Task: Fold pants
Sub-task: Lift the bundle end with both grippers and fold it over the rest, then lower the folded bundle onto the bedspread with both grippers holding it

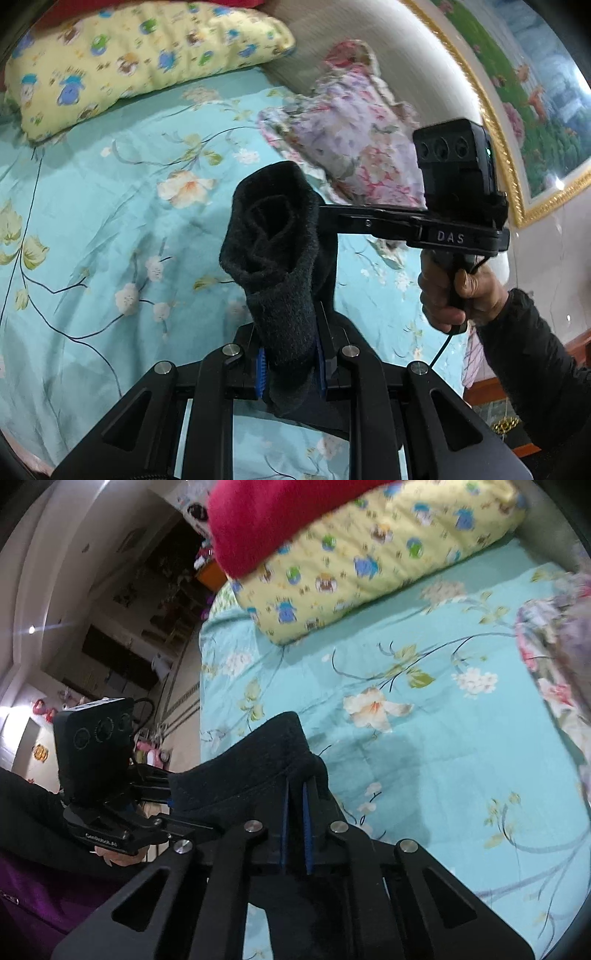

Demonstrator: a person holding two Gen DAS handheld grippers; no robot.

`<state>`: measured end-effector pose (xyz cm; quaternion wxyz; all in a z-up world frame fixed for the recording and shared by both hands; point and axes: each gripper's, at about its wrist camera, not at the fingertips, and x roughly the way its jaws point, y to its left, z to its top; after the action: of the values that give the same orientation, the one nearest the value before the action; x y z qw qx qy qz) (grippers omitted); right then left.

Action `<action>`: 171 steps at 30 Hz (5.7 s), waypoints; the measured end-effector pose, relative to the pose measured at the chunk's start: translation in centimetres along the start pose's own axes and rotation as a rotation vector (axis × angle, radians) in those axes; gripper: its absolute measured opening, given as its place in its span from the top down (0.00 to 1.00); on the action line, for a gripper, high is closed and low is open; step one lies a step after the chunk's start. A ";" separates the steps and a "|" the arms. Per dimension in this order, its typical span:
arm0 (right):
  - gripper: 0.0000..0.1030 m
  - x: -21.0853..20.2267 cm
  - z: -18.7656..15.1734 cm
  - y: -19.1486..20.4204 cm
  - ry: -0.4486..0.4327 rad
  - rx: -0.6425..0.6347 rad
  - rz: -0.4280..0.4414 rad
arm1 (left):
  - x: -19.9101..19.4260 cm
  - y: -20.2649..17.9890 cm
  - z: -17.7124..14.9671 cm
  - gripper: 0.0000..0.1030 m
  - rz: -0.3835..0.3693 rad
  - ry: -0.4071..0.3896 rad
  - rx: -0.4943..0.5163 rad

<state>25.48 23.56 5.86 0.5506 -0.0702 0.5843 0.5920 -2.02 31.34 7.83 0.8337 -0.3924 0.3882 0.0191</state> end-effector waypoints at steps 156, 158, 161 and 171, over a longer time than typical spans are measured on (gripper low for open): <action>0.55 -7.8 -44.3 6.5 -0.809 1.113 -0.469 | 17.0 -13.2 -10.8 0.69 0.062 0.417 0.523; 0.55 -8.0 -44.0 6.6 -0.810 1.107 -0.466 | 16.4 -13.5 -10.7 0.70 0.073 0.407 0.526; 0.55 -8.4 -43.0 6.8 -0.808 1.084 -0.458 | 15.3 -13.7 -10.3 0.70 0.096 0.381 0.531; 0.55 -9.4 -37.4 6.8 -0.786 0.936 -0.435 | 10.3 -13.1 -7.4 0.70 0.175 0.228 0.530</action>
<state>3.13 -8.60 5.32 0.8032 0.2824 0.5078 0.1314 4.96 14.52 6.51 0.8533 -0.1256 0.5030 -0.0554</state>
